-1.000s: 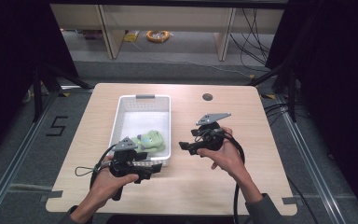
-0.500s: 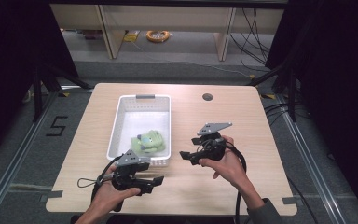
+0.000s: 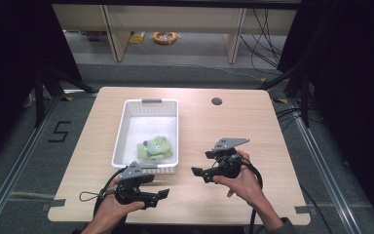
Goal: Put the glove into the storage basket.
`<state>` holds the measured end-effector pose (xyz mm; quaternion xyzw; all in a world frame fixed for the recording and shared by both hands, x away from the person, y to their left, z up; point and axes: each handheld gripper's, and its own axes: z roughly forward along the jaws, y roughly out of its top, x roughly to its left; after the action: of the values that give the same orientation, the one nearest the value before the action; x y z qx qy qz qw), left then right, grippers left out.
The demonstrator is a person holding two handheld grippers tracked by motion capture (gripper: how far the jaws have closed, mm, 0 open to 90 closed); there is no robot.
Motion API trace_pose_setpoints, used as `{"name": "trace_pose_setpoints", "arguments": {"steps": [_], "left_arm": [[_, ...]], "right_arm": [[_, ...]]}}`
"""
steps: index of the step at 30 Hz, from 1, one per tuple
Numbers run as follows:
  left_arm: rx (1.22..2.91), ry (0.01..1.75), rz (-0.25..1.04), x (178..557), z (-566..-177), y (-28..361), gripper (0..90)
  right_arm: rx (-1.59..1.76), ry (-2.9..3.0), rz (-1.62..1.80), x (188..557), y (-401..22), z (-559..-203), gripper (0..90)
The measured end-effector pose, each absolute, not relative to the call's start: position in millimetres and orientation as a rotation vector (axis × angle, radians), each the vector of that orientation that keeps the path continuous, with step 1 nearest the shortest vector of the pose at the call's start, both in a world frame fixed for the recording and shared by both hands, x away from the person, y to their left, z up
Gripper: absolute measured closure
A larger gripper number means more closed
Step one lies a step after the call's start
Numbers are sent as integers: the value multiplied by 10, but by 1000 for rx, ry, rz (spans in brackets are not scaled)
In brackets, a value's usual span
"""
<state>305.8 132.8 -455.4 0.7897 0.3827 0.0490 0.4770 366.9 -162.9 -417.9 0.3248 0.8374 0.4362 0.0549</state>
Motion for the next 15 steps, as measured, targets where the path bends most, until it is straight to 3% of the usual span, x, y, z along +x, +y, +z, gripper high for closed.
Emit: {"name": "trace_pose_setpoints", "arguments": {"steps": [15], "left_arm": [[1940, 947, 126, 2992, -4703, 1392, 198]], "right_arm": [[1017, 2545, 1369, 3476, -1808, -4355, 178]]}}
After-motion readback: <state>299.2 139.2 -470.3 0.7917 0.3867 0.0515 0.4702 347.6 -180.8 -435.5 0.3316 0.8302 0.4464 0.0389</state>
